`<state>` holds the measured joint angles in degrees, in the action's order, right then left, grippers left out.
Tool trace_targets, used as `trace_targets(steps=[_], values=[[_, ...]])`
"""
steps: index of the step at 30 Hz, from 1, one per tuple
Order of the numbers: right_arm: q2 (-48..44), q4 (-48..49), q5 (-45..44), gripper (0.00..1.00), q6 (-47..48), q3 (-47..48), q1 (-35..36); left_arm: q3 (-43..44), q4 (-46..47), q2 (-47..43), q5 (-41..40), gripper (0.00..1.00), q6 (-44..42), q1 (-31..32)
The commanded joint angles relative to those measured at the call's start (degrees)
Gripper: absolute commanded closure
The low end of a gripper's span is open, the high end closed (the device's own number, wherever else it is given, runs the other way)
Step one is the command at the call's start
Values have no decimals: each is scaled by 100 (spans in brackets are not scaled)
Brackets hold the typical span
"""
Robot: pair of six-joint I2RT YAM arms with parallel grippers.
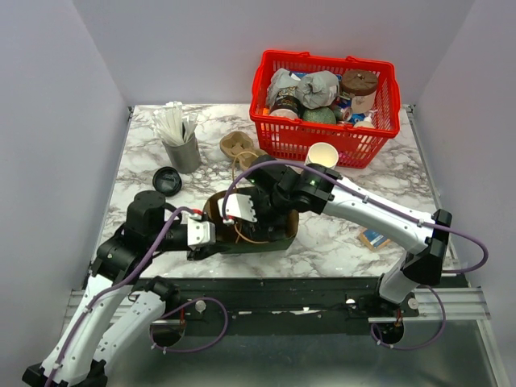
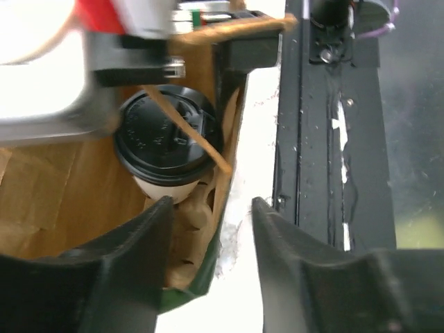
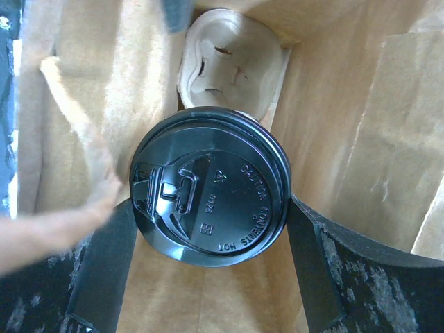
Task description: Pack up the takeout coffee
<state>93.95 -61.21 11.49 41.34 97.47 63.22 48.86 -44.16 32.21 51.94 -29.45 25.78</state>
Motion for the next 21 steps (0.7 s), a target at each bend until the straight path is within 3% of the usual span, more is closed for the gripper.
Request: trace_targets(steps=[1,4,10,11,12,21], values=[[53,-93,91,44,-153,158,-64,150,-1013,180,851,56,-1377,102],[35,-110,117,44,-214,158,-56,150,-1586,295,1071,66,-1967,234],[71,-189,64,44,-223,255,-56,132,-1657,260,976,83,-2362,638],[53,-242,82,44,-119,255,-56,150,-1657,242,897,95,-2398,691],[27,-277,125,44,-92,264,-56,176,-1648,173,853,100,-2442,796],[-325,-374,-356,44,724,-175,462,651,-1683,277,448,100,-3451,1096]])
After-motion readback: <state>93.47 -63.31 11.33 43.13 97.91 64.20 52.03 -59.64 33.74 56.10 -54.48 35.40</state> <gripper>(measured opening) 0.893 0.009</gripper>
